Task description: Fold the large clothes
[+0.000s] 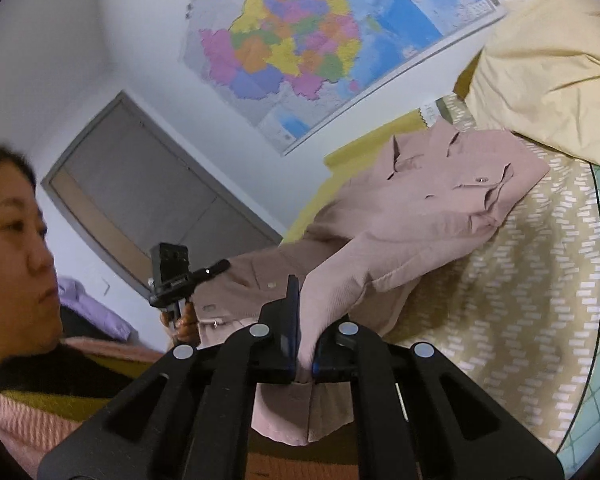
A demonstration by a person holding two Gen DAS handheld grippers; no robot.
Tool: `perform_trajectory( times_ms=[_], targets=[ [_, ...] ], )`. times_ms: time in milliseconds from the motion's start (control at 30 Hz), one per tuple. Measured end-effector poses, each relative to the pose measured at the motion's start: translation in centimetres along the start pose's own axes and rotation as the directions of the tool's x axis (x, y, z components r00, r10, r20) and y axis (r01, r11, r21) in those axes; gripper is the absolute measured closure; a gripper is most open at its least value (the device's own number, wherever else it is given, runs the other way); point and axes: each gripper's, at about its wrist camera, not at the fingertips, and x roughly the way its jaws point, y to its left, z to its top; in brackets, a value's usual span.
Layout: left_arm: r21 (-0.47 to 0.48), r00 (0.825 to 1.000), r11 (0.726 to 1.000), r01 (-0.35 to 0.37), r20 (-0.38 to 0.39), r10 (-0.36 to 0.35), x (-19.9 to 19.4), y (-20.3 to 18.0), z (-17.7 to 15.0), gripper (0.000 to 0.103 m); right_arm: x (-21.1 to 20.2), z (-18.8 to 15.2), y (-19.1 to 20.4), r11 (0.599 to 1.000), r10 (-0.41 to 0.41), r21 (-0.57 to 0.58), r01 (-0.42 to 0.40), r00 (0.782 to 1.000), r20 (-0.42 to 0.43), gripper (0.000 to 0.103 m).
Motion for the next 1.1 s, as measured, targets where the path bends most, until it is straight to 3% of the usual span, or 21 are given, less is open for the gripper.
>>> perform_trajectory(
  times_ms=[267, 467, 600, 867, 1033, 1100],
  targets=[
    [-0.037, 1.000, 0.999, -0.008, -0.003, 0.007, 3.2, 1.0, 8.4, 0.101, 2.3, 7.6, -3.1, 0.994, 0.014, 0.109, -0.026, 0.994, 0.112, 0.098],
    [-0.059, 0.993, 0.994, -0.089, -0.086, 0.083, 8.4, 3.5, 15.3, 0.101, 5.9, 13.8, -9.5, 0.961, -0.011, 0.276, -0.026, 0.991, 0.131, 0.097],
    [-0.089, 0.979, 0.984, -0.155, -0.148, 0.140, 12.3, 5.5, 18.5, 0.101, 8.6, 16.2, -13.8, 0.931, -0.070, 0.363, 0.027, 0.992, 0.104, 0.096],
    [-0.191, 0.946, 0.952, -0.239, -0.266, 0.184, 20.2, 11.2, 21.3, 0.101, 13.6, 18.4, -21.4, 0.857, -0.166, 0.497, 0.139, 0.986, 0.009, 0.096],
    [-0.226, 0.933, 0.939, -0.259, -0.311, 0.183, 23.4, 13.3, 21.7, 0.100, 14.6, 18.3, -23.3, 0.829, -0.195, 0.531, 0.177, 0.980, -0.021, 0.092],
    [-0.215, 0.932, 0.943, -0.253, -0.316, 0.178, 23.8, 13.5, 21.7, 0.093, 14.8, 18.3, -23.5, 0.825, -0.211, 0.528, 0.201, 0.977, -0.042, 0.088]
  ],
)
